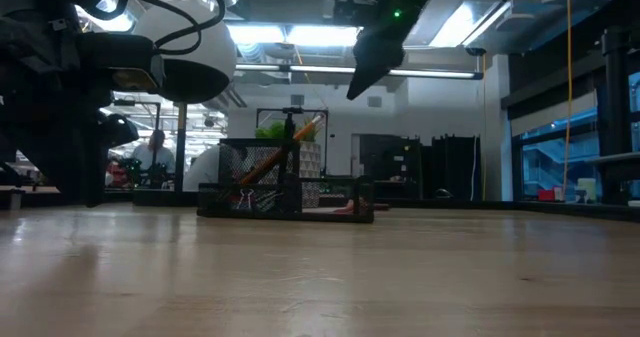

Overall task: Pick and place office supplies into organizer
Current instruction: Put the black scissors into the black desk organizer

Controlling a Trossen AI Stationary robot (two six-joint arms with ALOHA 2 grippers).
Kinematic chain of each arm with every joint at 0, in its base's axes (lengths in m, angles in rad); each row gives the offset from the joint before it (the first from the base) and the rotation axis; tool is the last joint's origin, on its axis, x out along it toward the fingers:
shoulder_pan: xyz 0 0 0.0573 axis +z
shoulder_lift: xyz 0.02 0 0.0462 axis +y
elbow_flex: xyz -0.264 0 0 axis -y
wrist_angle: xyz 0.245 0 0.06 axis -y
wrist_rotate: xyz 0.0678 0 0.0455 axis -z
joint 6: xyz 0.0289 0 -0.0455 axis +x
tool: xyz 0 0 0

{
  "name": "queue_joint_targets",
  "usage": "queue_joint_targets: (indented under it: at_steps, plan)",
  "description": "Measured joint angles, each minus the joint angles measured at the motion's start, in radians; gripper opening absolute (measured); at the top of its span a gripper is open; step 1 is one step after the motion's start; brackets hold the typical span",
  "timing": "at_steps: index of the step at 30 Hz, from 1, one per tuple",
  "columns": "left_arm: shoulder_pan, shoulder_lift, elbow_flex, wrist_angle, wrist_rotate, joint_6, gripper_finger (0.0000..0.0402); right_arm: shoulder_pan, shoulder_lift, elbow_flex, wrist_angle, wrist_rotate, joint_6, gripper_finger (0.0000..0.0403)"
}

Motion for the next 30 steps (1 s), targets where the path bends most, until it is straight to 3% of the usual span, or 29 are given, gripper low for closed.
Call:
queue_joint_targets:
  at_steps: [6,12,18,21,24,30]
  plan:
    - [0.0,0.0,0.0,0.0,0.0,-0.035,0.0097,-0.05,0.0,-0.001,-0.03,-0.049,-0.111,0.0159]
    - [0.0,0.0,0.0,0.003,-0.002,-0.035,0.0097,-0.222,0.0,0.001,-0.076,-0.317,-0.259,0.0159]
    - [0.001,0.0,0.0,0.008,-0.086,-0.055,0.0097,-0.376,0.0,0.002,-0.016,-0.342,-0.504,0.0159]
    - [0.001,0.0,0.0,0.008,-0.12,-0.093,0.0097,-0.423,0.014,0.002,-0.003,-0.416,-0.568,0.0159]
    - [0.001,0.0,0.0,0.008,-0.144,-0.093,0.0097,-0.449,0.05,0.002,-0.004,-0.484,-0.6,0.0159]
    - [0.006,0.0,0.0,0.008,-0.169,-0.107,0.0097,-0.459,0.177,0.002,0.001,-0.496,-0.685,0.0159]
